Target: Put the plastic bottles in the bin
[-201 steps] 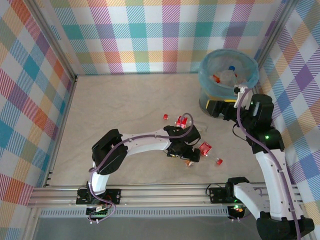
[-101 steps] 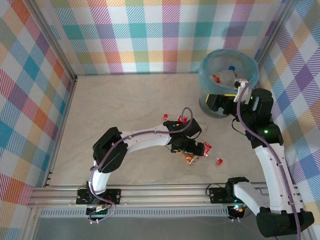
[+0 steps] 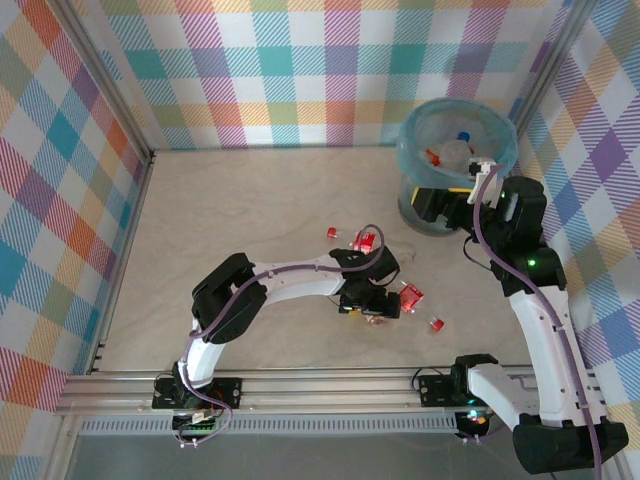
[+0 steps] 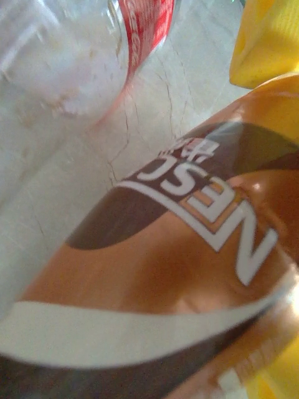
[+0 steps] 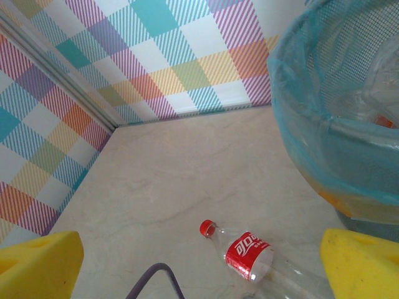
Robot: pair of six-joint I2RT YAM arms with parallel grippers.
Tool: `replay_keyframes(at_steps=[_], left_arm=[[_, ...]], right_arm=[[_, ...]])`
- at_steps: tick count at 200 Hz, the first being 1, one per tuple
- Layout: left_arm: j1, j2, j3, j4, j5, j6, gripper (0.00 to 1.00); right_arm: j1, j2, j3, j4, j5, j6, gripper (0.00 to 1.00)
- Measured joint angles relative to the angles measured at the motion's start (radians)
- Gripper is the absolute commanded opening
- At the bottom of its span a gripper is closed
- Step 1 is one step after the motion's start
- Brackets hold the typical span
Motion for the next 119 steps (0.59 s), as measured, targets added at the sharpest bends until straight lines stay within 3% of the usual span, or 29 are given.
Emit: replay_keyframes(at_steps=[82,119], left_arm=[[0.015,-0.017,-0.068,0.025,-0.016,-0.020,0.63],[0.015,-0.085,-0.151,0.041,-0.049,-0.041,0.58]], right_arm=[[0.000,0.000,0.000,0.000,0.000,0.011,0.97],[0.000,-0.004,0.000,-0.009,0.000,0.013,0.97]])
